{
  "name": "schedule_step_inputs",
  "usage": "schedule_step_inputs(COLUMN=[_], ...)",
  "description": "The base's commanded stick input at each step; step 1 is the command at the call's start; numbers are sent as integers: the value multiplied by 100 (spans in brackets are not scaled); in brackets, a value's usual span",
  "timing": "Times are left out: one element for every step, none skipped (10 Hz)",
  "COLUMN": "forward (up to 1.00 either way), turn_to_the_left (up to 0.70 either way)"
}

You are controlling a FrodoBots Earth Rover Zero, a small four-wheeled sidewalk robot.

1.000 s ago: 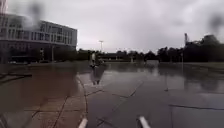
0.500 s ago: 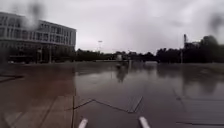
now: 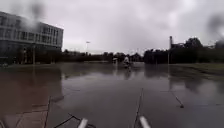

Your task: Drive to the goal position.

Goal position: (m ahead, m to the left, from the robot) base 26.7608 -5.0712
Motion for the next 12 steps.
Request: schedule_step_inputs(forward=[100,100,100,100,100,100,100,100,100,100,100,100], turn_to_the_left=[0,-1,-9,-17,-14,0,0,0,0,0,0,0])
